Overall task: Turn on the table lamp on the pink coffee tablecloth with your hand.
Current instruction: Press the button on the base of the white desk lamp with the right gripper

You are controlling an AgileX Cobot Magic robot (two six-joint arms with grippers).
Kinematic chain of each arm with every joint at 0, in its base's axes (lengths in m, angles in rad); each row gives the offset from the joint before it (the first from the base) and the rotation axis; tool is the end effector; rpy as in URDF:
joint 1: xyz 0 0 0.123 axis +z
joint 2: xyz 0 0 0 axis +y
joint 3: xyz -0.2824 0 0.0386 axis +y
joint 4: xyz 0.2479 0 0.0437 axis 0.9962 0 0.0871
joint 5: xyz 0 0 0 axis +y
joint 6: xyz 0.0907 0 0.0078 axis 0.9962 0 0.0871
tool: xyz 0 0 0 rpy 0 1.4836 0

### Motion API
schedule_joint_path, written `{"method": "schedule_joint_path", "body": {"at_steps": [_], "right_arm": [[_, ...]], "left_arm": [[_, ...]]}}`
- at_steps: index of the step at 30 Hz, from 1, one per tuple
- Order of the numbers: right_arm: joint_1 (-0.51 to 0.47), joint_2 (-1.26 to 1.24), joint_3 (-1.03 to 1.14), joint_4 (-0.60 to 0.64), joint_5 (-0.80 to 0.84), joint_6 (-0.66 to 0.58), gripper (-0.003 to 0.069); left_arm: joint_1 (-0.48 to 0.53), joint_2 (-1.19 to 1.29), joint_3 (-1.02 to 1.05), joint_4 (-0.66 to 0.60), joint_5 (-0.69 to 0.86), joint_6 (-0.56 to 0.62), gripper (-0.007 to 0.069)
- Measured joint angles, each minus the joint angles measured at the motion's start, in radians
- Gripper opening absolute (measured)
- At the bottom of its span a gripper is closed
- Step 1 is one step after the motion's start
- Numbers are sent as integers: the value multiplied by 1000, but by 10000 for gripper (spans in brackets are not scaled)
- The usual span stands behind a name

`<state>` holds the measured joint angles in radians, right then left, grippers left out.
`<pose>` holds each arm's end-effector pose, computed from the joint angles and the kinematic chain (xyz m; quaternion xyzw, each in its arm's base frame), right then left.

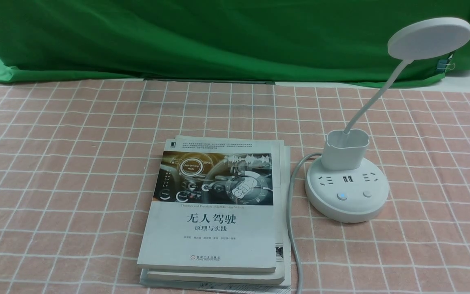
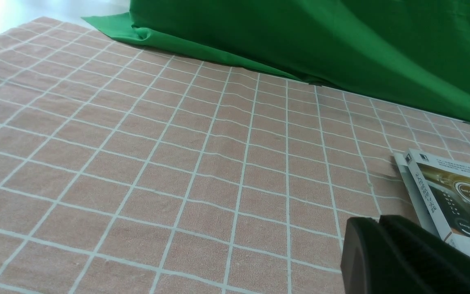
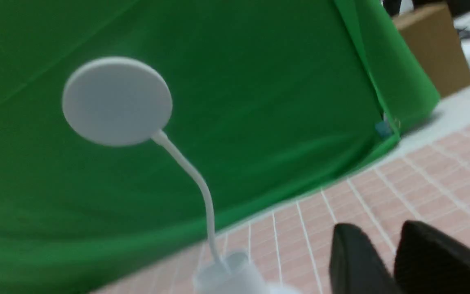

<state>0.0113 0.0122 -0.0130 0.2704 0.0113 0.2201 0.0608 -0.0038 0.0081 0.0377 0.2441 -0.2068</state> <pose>0.0567 0.0010 0.2158 0.1601 0.6602 0.1832 0.7106 0.0552 0.0042 0.1884 -0.0907 0.7563 -0.0320 0.6472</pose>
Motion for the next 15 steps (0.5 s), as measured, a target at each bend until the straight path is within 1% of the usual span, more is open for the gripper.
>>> {"method": "schedule_joint_path", "body": {"at_steps": [2, 4, 5, 6, 8, 10, 12, 13, 14, 15], "right_arm": [[4, 64, -74, 1, 108, -41, 107], [14, 183, -219, 2, 274, -129, 48], [16, 183, -234, 2, 292, -129, 43], [25, 309, -339, 2, 422, -191, 38], [32, 484, -493, 2, 635, -277, 38], [33, 662, -593, 1, 776, -334, 39], [33, 805, -666, 1, 855, -376, 39], [33, 820, -672, 1, 860, -380, 39], [36, 930, -726, -3, 883, -405, 37], [39, 980, -742, -4, 884, -416, 34]], "left_arm": [[0, 0, 0, 0, 0, 0, 19], [0, 0, 0, 0, 0, 0, 19], [0, 0, 0, 0, 0, 0, 19], [0, 0, 0, 0, 0, 0, 19], [0, 0, 0, 0, 0, 0, 19], [0, 0, 0, 0, 0, 0, 19], [0, 0, 0, 0, 0, 0, 19], [0, 0, 0, 0, 0, 0, 19], [0, 0, 0, 0, 0, 0, 19], [0, 0, 0, 0, 0, 0, 19]]}}
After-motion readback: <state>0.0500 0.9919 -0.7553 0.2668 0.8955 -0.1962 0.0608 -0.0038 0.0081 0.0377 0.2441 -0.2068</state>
